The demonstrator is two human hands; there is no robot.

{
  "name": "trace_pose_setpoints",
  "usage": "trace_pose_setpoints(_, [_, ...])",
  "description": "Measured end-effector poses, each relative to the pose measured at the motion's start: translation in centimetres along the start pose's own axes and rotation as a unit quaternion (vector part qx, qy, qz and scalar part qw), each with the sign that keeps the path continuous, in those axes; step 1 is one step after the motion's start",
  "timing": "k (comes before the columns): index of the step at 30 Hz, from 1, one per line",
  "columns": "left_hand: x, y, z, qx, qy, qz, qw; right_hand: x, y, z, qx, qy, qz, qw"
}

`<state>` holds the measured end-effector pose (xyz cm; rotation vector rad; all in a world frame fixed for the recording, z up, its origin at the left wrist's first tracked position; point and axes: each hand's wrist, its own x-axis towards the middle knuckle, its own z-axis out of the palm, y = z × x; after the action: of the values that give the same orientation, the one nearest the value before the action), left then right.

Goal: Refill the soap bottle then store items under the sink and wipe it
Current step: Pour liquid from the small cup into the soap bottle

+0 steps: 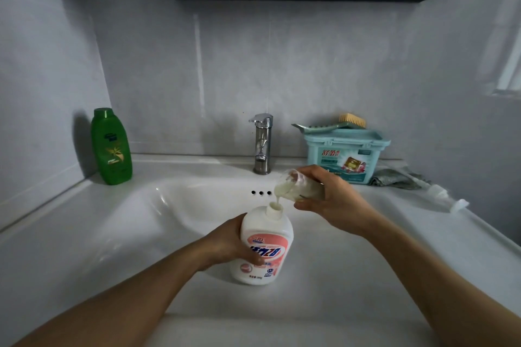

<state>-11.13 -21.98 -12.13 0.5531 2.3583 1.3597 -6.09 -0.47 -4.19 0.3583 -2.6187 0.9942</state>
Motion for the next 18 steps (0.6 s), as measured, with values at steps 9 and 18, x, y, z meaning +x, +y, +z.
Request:
trace_pose_setpoints(9, [0.05, -0.16, 0.01, -0.009, 0.004, 0.003, 1.000, 0.06, -0.01, -0.02, 0.000, 0.000, 0.002, 1.000])
trace_pose_setpoints(18, [0.08, -0.34, -0.05, -0.008, 0.005, 0.004, 1.000, 0.13, 0.15, 0.07, -0.003, -0.001, 0.002, 1.000])
